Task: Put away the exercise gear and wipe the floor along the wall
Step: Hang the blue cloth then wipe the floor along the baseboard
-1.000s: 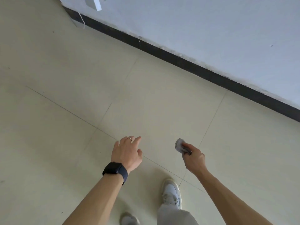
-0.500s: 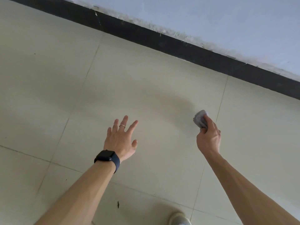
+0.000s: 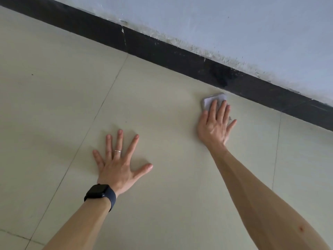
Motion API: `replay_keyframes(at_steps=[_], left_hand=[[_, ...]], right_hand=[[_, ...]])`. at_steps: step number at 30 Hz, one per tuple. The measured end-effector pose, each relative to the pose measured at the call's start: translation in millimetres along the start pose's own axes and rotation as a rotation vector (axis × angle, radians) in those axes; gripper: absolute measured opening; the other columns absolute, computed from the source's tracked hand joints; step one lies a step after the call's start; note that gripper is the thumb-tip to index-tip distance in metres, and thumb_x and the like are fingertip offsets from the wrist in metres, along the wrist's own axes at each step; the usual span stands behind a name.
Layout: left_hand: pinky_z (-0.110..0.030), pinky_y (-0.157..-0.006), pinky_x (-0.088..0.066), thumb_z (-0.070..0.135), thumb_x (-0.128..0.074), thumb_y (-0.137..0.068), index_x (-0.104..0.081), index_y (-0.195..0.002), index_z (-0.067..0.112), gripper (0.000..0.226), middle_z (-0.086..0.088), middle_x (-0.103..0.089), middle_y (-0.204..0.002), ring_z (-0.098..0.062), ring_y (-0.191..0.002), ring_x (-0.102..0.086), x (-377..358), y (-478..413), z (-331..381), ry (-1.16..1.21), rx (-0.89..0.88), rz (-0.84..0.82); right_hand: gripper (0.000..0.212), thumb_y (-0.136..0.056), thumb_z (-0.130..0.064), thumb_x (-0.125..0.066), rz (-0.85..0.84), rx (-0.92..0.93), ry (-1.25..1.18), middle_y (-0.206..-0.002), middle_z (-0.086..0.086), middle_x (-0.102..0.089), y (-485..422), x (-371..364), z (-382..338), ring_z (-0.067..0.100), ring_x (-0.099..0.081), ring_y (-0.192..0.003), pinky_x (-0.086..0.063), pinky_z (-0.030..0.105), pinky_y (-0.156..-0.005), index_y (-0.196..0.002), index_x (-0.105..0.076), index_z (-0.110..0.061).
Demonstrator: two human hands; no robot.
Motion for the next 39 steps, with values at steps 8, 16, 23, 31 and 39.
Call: replay_keyframes(at_steps=[8,16,23,31,39], left_hand=[[-0.067,-0.113,0.013,0.098,-0.020,-0.069,0.039,-0.136,0.055,0.099,0.009,0.055,-0.144,-0.024,-0.135,0.049,-2.4,-2.4,-1.0,0.020,-0.001,-0.075],[-0.066,-0.111,0.020,0.093,-0.028,-0.075,0.039,-0.135,0.056,0.098,0.010,0.058,-0.141,-0.024,-0.132,0.053,-3.7,-1.7,-3.1,0.063,0.001,-0.105],[-0.063,-0.107,0.029,0.089,-0.032,-0.078,0.036,-0.138,0.056,0.097,0.012,0.059,-0.140,-0.022,-0.130,0.055,0.1,0.0,-0.9,0.095,-0.031,-0.117],[-0.053,-0.115,-0.011,0.081,-0.027,-0.090,-0.009,-0.158,0.037,0.084,0.003,-0.001,-0.168,-0.023,-0.153,-0.008,-3.8,66.5,-116.4,0.033,0.137,0.204],[-0.045,-0.123,0.009,0.081,0.018,-0.080,0.036,-0.148,0.025,0.089,0.008,0.040,-0.156,-0.013,-0.146,0.033,-9.4,93.8,-170.9,0.038,0.274,0.098]], right_hand=[[0.056,-0.105,-0.046,-0.006,-0.295,0.516,0.265,-0.164,-0.008,0.024,6.3,-34.8,-108.6,0.015,0.021,-0.151,0.012,0.056,-0.120,-0.157,0.012,-0.037],[0.059,-0.105,-0.048,-0.007,-0.302,0.622,0.255,-0.164,0.004,0.023,15.6,-73.3,-226.2,0.026,0.023,-0.151,0.011,0.055,-0.120,-0.158,0.012,-0.031],[0.059,-0.102,-0.053,-0.002,-0.409,0.817,0.427,-0.160,-0.002,0.035,40.1,-91.5,-279.9,0.022,0.032,-0.147,0.013,0.059,-0.119,-0.153,0.024,-0.036],[0.059,-0.099,-0.057,0.005,-0.438,0.906,0.469,-0.154,-0.010,0.044,74.5,-89.8,-259.6,0.014,0.038,-0.143,0.009,0.060,-0.120,-0.149,0.031,-0.041],[0.060,-0.104,-0.053,-0.011,-0.533,1.374,0.534,-0.168,-0.003,0.007,226.9,-91.4,-173.6,0.021,0.003,-0.155,-0.012,0.062,-0.119,-0.159,0.000,-0.034]])
Point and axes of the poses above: each hand's wrist, its own y-axis away from the middle knuckle, its own x-axis out of the back of the hand, z = x × y, the point moved 9 cm from there along -y, towards the middle knuckle
